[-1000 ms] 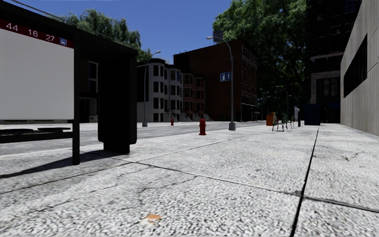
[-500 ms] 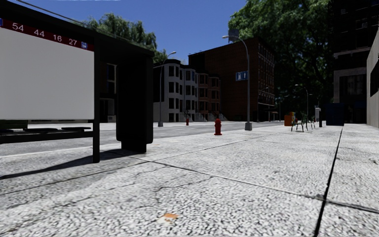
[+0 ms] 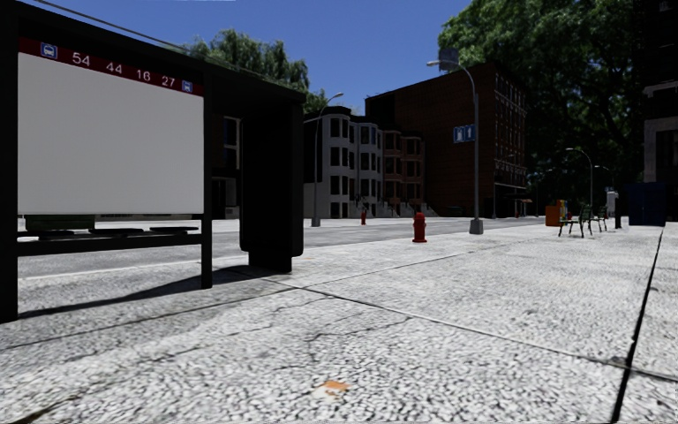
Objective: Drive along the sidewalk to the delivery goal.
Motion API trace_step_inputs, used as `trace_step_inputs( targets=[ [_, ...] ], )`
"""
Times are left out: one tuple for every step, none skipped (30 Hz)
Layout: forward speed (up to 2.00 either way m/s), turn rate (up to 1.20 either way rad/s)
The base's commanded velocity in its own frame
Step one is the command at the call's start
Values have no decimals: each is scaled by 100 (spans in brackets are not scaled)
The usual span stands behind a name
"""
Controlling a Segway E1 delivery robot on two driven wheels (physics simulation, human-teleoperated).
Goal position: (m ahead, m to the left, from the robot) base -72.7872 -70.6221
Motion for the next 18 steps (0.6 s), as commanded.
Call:
trace_step_inputs(
  targets=[
    [0, 42],
    [0, 42],
    [0, 42],
    [0, 42],
    [0, 42],
    [0, 42],
    [0, 42],
    [0, 42],
    [0, 42],
    [0, 42],
    [0, 42],
    [0, 42],
    [0, 42],
    [0, 42],
    [0, 42],
    [0, 42],
    [0, 42],
    [0, 42]
  ],
)
